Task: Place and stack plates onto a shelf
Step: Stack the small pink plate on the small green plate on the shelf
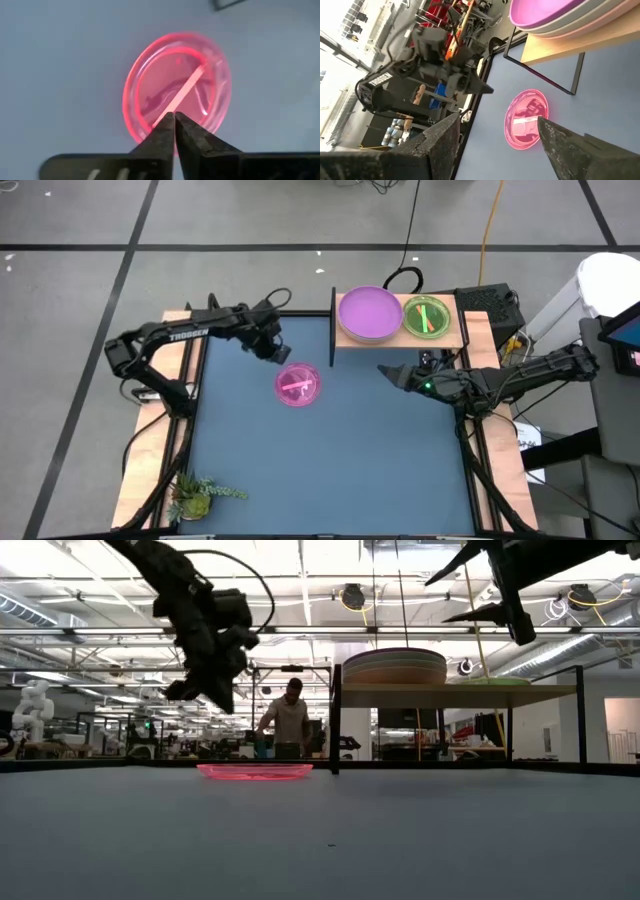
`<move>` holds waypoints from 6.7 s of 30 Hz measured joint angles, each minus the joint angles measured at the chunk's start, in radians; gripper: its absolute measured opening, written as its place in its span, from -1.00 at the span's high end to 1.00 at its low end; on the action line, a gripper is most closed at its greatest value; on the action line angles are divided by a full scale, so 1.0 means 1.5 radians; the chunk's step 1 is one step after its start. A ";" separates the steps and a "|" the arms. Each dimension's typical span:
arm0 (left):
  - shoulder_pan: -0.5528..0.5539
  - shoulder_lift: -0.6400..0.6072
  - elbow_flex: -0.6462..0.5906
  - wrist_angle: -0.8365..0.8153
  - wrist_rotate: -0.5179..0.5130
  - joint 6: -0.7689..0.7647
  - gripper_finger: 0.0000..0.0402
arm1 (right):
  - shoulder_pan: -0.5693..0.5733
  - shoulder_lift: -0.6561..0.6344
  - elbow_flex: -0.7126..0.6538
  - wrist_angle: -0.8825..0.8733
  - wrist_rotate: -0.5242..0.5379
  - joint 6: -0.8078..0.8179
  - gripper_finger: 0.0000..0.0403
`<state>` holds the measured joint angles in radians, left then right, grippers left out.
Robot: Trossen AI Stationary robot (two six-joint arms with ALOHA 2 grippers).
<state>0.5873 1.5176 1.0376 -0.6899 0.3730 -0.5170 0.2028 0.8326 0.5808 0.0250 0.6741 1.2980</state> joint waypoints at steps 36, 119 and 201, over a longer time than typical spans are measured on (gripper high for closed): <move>0.002 0.000 -0.223 0.224 -0.034 -0.095 0.39 | 0.001 0.000 0.000 0.001 -0.051 0.016 -0.22; -0.047 -0.137 -0.258 0.348 0.001 -0.218 1.00 | 0.002 0.000 0.000 0.013 -0.090 0.067 -0.23; -0.159 -0.245 -0.253 0.510 -0.182 -0.332 0.99 | -0.197 0.372 0.128 0.305 -0.260 -0.066 0.34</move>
<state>0.3481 1.1500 0.6579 0.0754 0.1005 -1.0149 -0.0933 1.3907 0.7734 0.4820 0.2848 1.1991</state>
